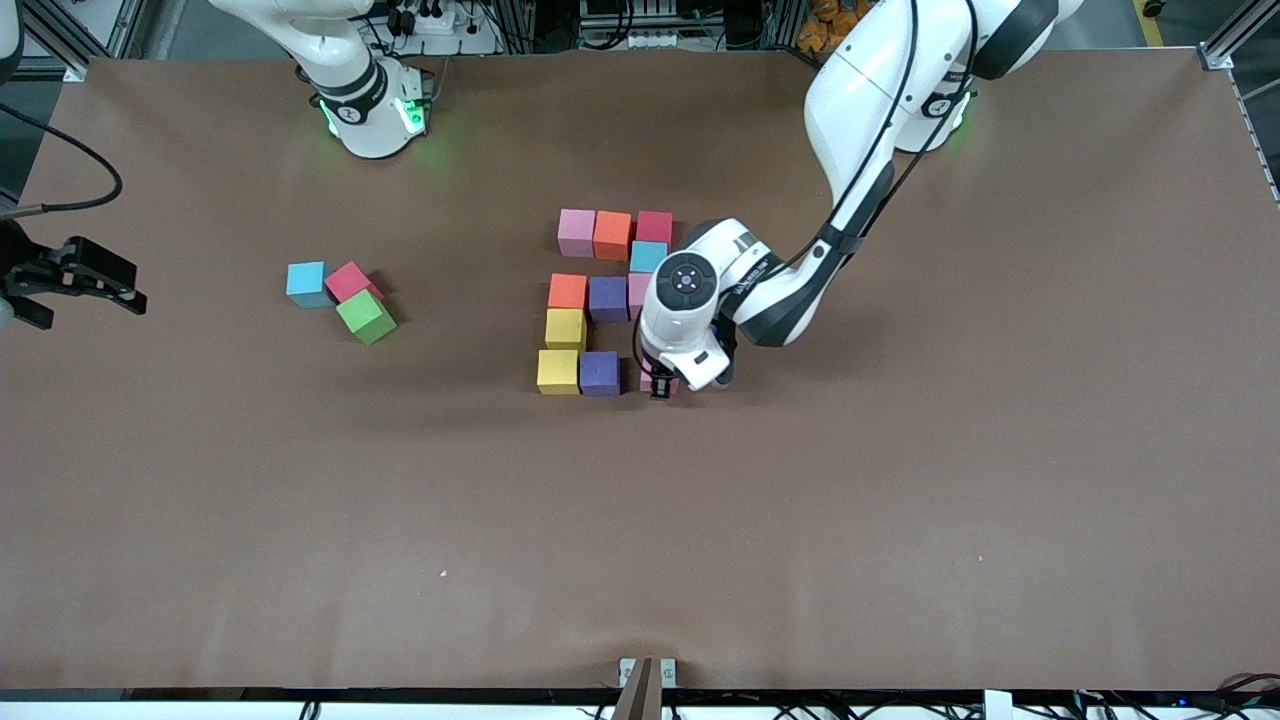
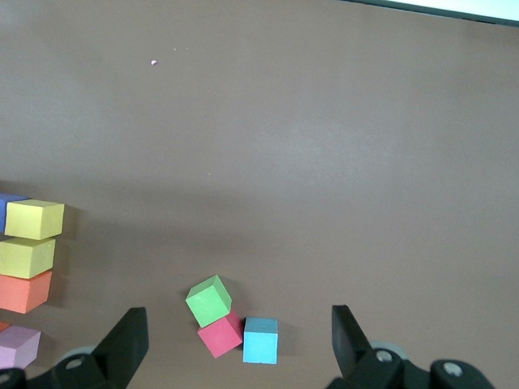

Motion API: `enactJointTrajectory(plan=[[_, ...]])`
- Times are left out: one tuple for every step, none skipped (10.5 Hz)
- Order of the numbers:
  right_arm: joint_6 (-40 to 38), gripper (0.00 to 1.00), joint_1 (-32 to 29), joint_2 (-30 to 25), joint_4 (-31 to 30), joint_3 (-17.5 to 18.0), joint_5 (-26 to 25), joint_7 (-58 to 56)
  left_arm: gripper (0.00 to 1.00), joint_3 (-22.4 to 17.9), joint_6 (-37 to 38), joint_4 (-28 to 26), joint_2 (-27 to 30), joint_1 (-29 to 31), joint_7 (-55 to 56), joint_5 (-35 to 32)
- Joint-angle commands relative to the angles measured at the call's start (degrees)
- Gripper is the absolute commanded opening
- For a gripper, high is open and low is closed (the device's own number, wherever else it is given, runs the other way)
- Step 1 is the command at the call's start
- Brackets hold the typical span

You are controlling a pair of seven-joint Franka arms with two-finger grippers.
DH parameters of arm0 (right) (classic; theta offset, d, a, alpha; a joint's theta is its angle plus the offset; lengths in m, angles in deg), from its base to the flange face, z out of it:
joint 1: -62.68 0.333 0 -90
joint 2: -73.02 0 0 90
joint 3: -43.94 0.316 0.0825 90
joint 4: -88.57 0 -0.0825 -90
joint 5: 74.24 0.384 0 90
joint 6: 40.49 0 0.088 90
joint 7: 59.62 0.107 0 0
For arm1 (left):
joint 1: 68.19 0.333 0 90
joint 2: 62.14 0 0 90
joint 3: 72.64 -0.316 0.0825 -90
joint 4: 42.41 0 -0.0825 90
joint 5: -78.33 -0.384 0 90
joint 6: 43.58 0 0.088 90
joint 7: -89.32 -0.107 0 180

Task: Form number 2 with 11 blocks
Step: 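Lower the pink cube beside the purple cube with the left gripper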

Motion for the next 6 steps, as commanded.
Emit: enactJointTrajectory(plan=[[-0.87, 1.0, -0.42, -0.44, 0.67, -0.14, -0.8, -0.36, 0.24, -0.8, 1.49, 4.0, -2.34, -1.32, 1.25, 0.53], [-0.87, 1.0, -0.33, -0.44, 0.67, -0.06, -0.8, -0.27, 0.24, -0.8, 1.49, 4.09, -2.44, -1.5, 1.59, 0.53], [-0.87, 1.0, -0.33, -0.44, 0.67, 0.03, -0.71, -0.27, 0.24, -0.8, 1.4, 4.09, -2.52, -1.5, 1.6, 0.53], [-0.87, 1.0, -0.25, -0.44, 0.67, 0.12, -0.71, -0.27, 0.25, -0.8, 1.4, 4.18, -2.53, -1.5, 1.68, 0.53], [-0.87, 1.0, -0.25, -0.53, 0.67, 0.12, -0.71, -0.27, 0.25, -0.8, 1.31, 4.7, -2.87, -1.76, 2.03, 0.53], [-0.95, 1.0, -0.25, -0.53, 0.67, 0.03, -0.71, -0.27, 0.25, -0.89, 1.31, 5.23, -3.23, -2.29, 2.04, 0.53]])
